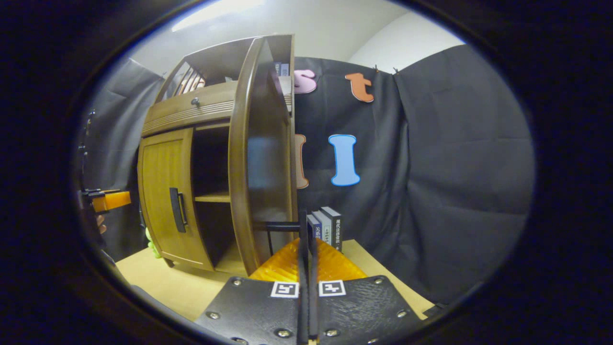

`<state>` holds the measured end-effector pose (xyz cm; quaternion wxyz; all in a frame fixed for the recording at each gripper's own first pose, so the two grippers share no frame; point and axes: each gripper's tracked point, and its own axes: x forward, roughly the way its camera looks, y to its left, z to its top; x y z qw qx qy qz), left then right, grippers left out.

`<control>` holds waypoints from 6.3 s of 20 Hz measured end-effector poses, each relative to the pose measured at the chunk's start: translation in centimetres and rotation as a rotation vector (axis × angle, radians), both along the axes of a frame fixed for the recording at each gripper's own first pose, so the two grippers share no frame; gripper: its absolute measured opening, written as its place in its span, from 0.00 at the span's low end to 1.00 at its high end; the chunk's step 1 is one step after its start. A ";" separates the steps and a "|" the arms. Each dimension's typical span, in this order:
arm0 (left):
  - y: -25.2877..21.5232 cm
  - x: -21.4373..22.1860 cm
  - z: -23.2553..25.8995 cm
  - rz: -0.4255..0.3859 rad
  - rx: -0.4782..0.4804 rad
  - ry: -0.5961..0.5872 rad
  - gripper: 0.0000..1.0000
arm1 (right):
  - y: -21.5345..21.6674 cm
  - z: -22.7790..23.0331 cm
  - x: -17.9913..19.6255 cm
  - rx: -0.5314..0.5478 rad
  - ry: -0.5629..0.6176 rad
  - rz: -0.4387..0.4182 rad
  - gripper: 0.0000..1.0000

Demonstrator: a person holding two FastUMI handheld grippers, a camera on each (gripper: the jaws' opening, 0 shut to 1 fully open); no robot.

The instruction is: Open the right door of the double-door shoe cabinet with the right hand, and open the left door with the left hand.

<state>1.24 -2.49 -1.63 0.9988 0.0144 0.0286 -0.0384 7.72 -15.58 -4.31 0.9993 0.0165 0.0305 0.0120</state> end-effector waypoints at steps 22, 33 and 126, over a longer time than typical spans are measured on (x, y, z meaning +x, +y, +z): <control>-4.7 3.0 -5.7 0.059 0.079 0.071 0.94 | -5.7 -0.6 -1.2 -0.045 -0.017 0.112 0.26; -4.9 9.7 -4.5 0.115 0.019 -0.024 0.95 | -8.1 4.0 -16.0 0.026 -0.154 -0.139 0.96; 22.8 -9.2 -4.9 0.011 -0.102 0.008 0.38 | 16.1 0.6 -19.6 -0.016 -0.052 0.180 0.98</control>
